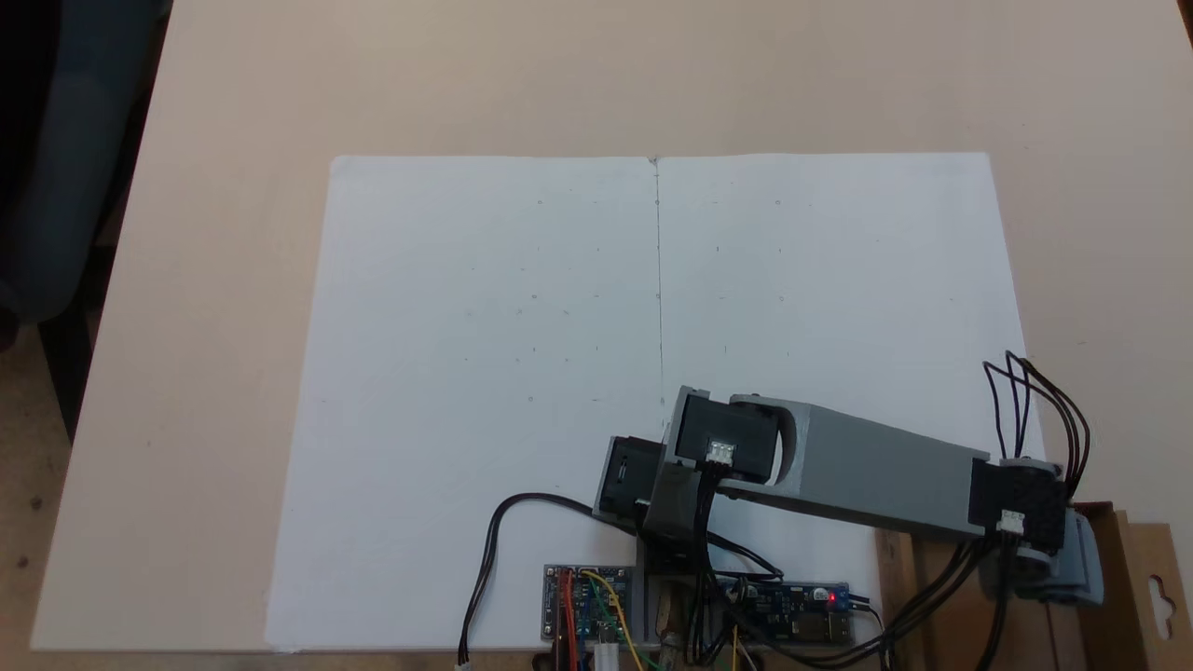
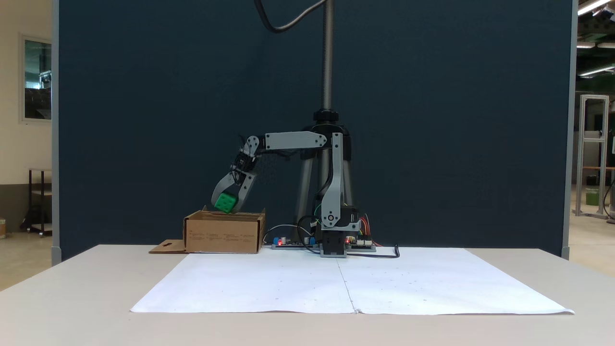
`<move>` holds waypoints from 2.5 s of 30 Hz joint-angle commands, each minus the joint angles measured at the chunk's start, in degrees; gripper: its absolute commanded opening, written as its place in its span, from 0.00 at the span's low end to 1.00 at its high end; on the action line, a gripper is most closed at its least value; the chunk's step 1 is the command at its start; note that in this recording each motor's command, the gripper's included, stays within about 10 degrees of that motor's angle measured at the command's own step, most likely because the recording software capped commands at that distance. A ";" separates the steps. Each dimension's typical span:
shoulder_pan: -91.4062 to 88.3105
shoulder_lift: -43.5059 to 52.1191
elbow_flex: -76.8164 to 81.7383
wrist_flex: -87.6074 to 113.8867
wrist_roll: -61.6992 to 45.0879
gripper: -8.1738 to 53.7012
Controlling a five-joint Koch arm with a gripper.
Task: Grasp a green dice and put it in the bin.
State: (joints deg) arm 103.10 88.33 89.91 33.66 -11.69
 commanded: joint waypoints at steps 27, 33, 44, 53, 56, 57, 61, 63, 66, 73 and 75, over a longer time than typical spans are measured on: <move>-24.43 13.80 1.41 -17.14 19.60 0.79; -43.59 18.11 1.41 -17.14 19.78 0.80; -86.48 29.88 15.29 -21.71 19.60 0.80; -106.79 42.98 43.42 -40.15 19.51 0.82; -106.79 46.85 53.79 -45.95 19.60 0.82; -106.70 47.46 56.07 -47.62 19.60 0.82; -104.33 47.64 63.81 -54.56 19.42 0.81; -102.48 47.64 66.53 -57.90 19.34 0.80; -101.07 47.64 68.73 -63.70 18.98 0.80; -100.99 47.64 75.41 -77.06 16.08 0.80; -101.07 47.64 79.63 -81.19 16.00 0.80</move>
State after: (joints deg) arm 1.32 129.29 169.80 -40.08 5.54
